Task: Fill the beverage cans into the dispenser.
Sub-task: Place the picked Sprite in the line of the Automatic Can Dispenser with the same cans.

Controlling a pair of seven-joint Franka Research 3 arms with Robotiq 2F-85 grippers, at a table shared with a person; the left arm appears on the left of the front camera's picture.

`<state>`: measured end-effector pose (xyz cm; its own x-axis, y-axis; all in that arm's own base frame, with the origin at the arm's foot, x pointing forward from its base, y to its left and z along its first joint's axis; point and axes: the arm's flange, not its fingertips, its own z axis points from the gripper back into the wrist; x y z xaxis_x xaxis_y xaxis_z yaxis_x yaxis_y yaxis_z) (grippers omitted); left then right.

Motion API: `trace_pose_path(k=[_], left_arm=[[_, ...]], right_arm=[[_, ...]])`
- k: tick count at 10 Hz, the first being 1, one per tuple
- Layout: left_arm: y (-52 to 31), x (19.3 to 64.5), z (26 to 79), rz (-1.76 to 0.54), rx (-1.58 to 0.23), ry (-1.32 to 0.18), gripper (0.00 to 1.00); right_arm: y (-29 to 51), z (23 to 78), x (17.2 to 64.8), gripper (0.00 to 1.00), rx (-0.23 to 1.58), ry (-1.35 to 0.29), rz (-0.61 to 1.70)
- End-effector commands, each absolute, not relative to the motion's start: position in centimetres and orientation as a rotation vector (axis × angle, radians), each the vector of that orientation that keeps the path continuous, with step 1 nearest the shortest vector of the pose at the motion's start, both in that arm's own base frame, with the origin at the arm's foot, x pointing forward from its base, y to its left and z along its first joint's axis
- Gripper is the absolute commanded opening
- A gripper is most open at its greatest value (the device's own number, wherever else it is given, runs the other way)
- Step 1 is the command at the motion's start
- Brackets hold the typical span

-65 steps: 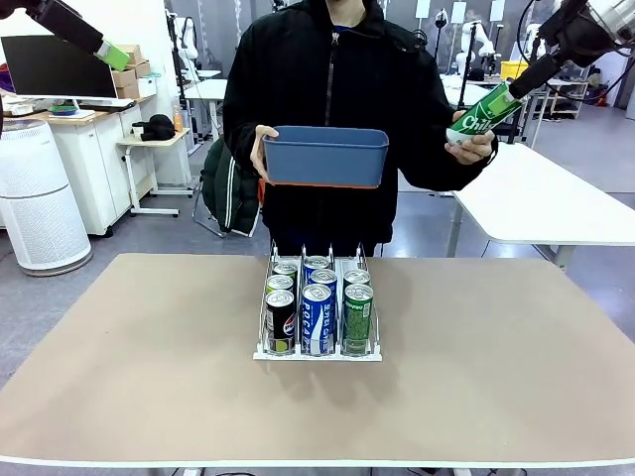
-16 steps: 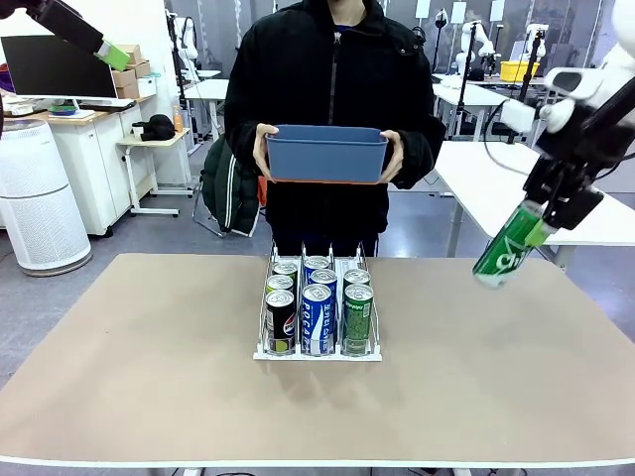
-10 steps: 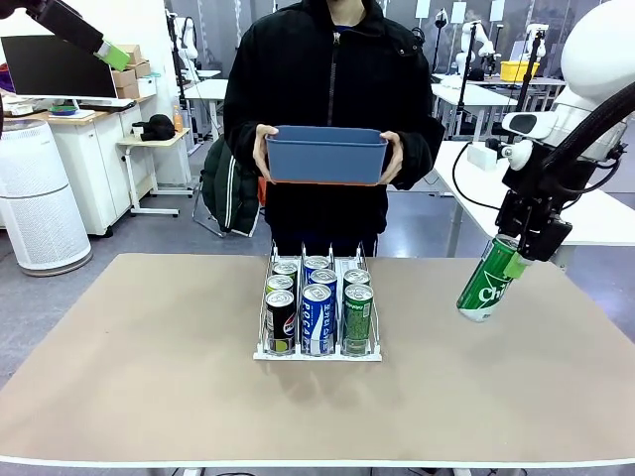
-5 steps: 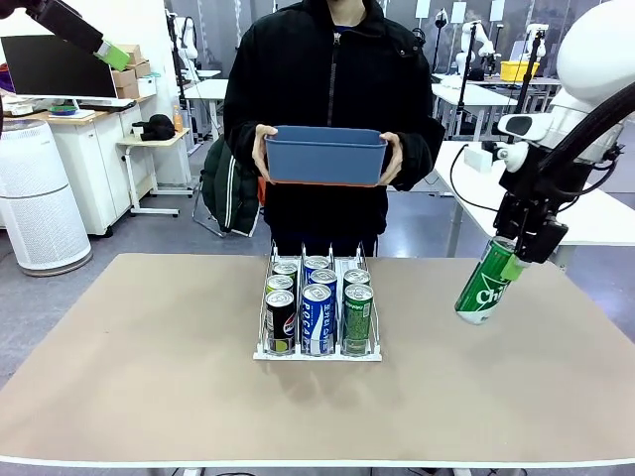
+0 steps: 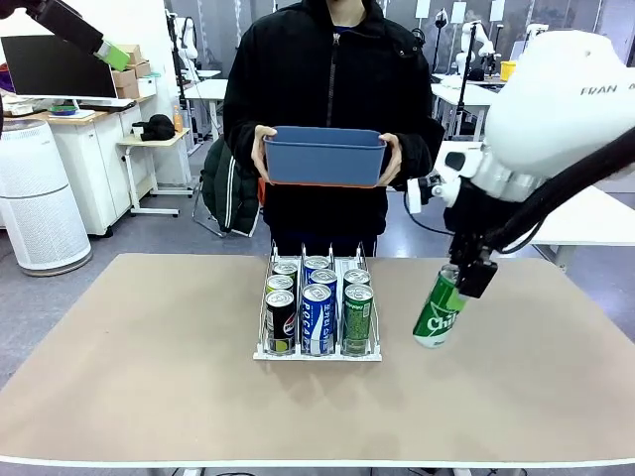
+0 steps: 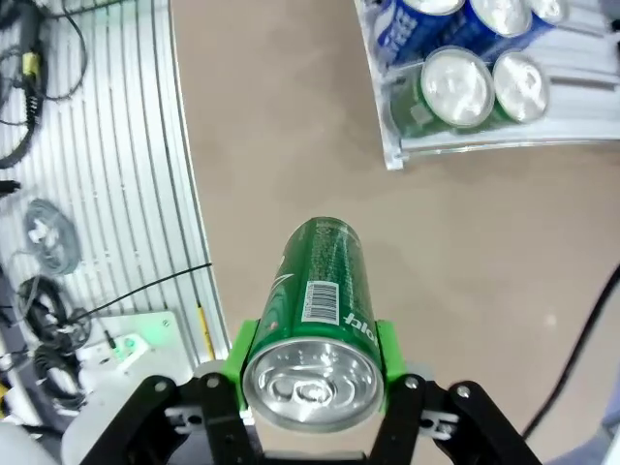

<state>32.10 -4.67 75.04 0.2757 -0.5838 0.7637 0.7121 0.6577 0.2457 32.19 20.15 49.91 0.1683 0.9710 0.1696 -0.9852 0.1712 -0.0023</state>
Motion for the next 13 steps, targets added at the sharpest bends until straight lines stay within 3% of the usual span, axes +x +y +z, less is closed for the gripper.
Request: trace_pose_path(k=[1,5,13], left_arm=[[-4.6,32.2,74.9,-0.868,-0.153,-0.948,1.00],[-4.6,32.2,74.9,-0.868,-0.153,-0.948,1.00],[-4.6,32.2,74.9,-0.868,-0.153,-0.948,1.00]], right_arm=[[21.7,49.0,31.8,0.58,0.036,-0.175,1.408],[25.3,46.9,33.7,0.58,-0.023,-0.145,1.445],[29.9,45.1,35.4,0.58,0.043,-0.112,1.549]])
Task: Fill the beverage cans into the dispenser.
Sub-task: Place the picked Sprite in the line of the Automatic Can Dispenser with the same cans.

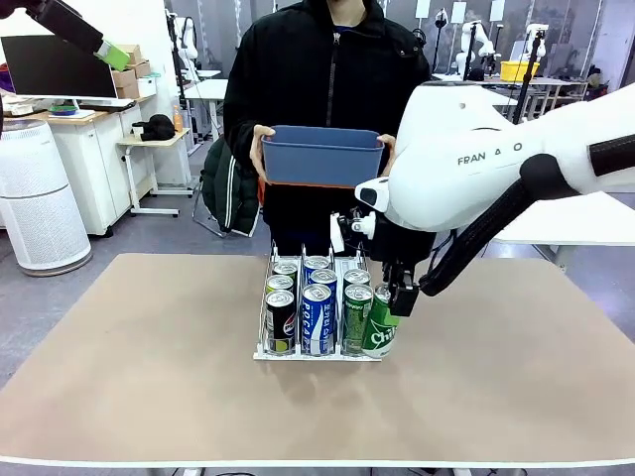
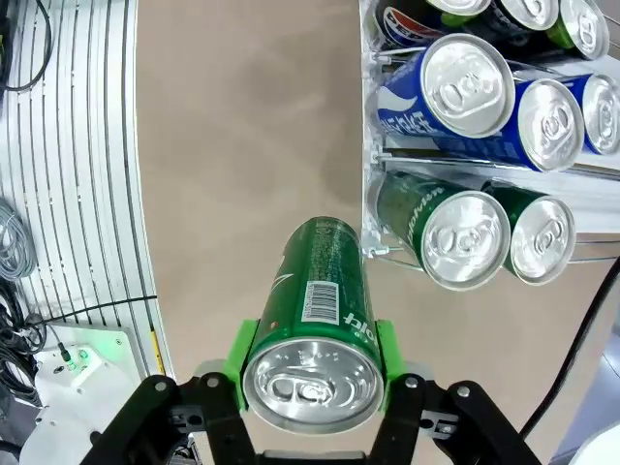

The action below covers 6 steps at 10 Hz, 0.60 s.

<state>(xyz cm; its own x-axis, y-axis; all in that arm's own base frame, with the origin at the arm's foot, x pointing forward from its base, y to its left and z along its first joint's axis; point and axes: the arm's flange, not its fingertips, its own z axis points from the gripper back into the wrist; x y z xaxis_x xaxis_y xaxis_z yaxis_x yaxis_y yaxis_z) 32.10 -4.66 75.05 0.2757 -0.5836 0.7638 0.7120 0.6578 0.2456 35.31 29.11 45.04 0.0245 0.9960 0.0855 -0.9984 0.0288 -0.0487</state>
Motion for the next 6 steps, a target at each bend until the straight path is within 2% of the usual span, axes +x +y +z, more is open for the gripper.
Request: trace_pose_path(k=[1,4,6], left_arm=[[-4.6,32.2,74.9,-0.868,-0.153,-0.948,1.00],[-4.6,32.2,74.9,-0.868,-0.153,-0.948,1.00],[-4.6,32.2,74.9,-0.868,-0.153,-0.948,1.00]], right_arm=[[28.7,45.3,35.3,0.58,0.022,-0.112,1.536],[29.0,44.9,35.4,0.58,0.029,-0.102,1.541],[30.0,44.4,36.6,0.58,0.011,-0.158,1.531]])
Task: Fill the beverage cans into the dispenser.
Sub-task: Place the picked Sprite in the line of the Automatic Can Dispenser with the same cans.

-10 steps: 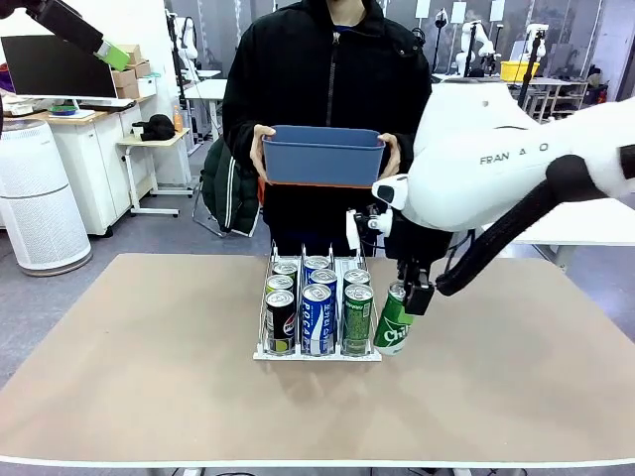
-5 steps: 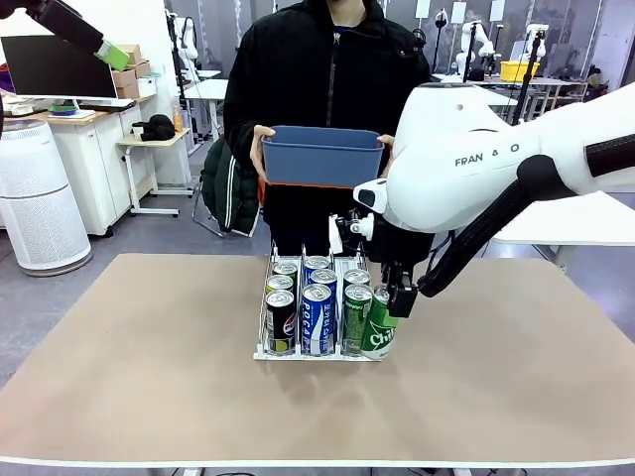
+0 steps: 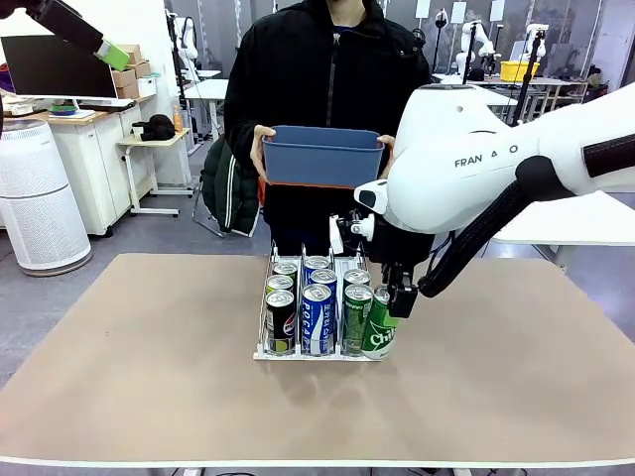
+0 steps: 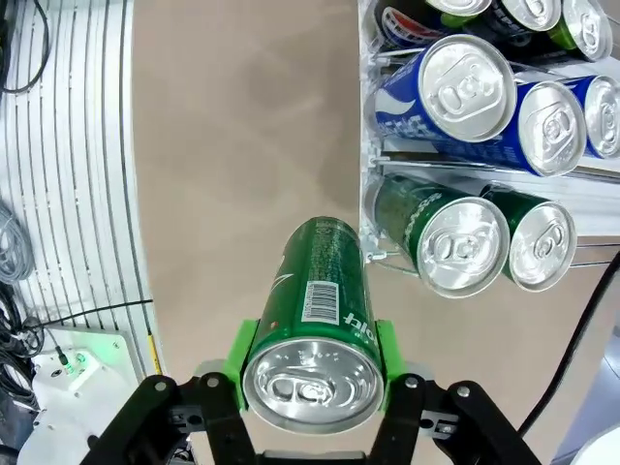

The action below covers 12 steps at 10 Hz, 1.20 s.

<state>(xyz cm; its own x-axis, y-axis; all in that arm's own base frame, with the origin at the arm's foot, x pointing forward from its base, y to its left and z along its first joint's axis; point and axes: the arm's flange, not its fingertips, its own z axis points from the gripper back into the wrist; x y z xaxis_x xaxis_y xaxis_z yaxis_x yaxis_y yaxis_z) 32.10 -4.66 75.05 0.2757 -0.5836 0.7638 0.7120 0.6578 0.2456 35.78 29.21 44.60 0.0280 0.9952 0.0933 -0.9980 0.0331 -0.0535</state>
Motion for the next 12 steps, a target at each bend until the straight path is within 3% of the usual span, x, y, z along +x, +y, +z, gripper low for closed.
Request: trace_pose_path(k=[1,8,12], left_arm=[[-4.6,32.2,74.9,-0.868,-0.153,-0.948,1.00],[-4.6,32.2,74.9,-0.868,-0.153,-0.948,1.00],[-4.6,32.2,74.9,-0.868,-0.153,-0.948,1.00]], right_arm=[[30.5,44.3,37.3,0.58,0.008,-0.175,1.528],[31.7,44.6,41.2,0.58,-0.009,-0.263,1.477],[32.5,43.0,43.0,0.58,-0.037,-0.212,1.473]])
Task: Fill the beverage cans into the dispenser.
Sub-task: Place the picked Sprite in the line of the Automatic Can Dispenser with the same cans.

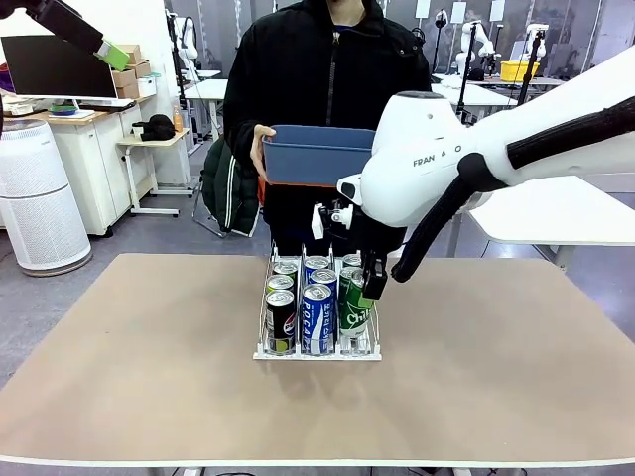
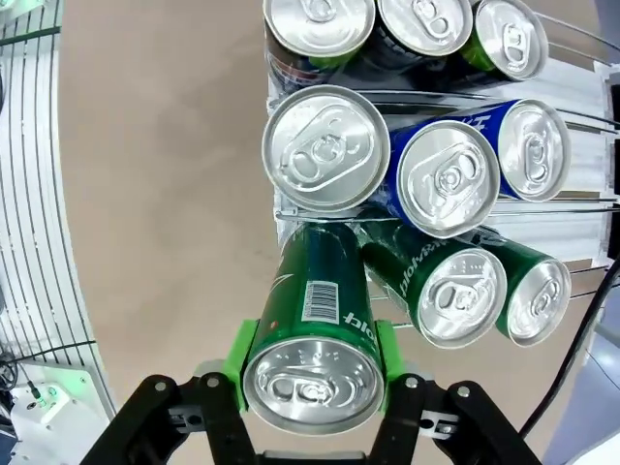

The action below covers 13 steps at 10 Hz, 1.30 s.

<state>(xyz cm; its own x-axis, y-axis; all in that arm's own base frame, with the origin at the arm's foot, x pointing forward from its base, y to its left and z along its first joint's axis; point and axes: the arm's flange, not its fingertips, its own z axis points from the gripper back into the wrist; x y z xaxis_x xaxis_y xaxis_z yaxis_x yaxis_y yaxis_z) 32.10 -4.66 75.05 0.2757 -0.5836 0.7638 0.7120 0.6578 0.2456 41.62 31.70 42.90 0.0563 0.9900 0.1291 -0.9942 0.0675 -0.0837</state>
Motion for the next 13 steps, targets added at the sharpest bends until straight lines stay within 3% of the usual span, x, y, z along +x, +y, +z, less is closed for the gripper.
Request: trace_pose_path(k=[1,12,13], left_arm=[[-4.6,32.2,74.9,-0.868,-0.153,-0.948,1.00],[-4.6,32.2,74.9,-0.868,-0.153,-0.948,1.00],[-4.6,32.2,74.9,-0.868,-0.153,-0.948,1.00]], right_arm=[[32.5,42.5,43.2,0.58,-0.035,-0.194,1.482],[32.6,40.6,42.0,0.58,0.002,-0.113,1.540],[32.4,40.6,41.9,0.76,0.010,-0.103,1.554]])
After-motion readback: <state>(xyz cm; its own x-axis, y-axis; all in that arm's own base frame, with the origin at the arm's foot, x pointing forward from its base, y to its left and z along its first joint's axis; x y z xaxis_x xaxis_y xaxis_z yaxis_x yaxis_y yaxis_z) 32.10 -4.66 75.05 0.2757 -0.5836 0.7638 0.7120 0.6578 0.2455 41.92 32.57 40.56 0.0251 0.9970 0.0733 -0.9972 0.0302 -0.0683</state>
